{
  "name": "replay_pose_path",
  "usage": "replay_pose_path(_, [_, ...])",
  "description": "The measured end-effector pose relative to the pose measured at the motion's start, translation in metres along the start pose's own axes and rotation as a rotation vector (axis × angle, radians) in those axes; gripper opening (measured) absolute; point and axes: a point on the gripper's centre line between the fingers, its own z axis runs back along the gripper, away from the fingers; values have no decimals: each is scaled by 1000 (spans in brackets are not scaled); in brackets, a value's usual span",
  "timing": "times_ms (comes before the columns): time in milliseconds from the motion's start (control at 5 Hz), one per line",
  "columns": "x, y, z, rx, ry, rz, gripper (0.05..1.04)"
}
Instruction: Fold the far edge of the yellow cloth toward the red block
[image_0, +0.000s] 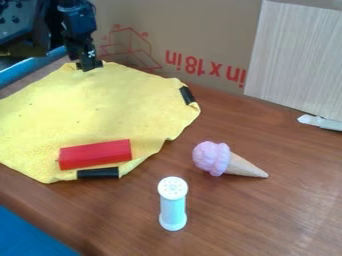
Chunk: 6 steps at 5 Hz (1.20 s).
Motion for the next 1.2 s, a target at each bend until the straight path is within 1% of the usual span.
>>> replay_pose_path(200, [4,-3,-11,-5,24,-1,972])
replay_pose_path(600, [5,-5,-15,-9,22,6,422])
replay_pose_path(800, [4,-10,-12,-23,-1,-7,188])
replay_pose_path(1000, [-8,-16,-9,-62,-19,-23,95])
replay_pose_path(1200, [-23,-25,0,-69,-53,-56,78])
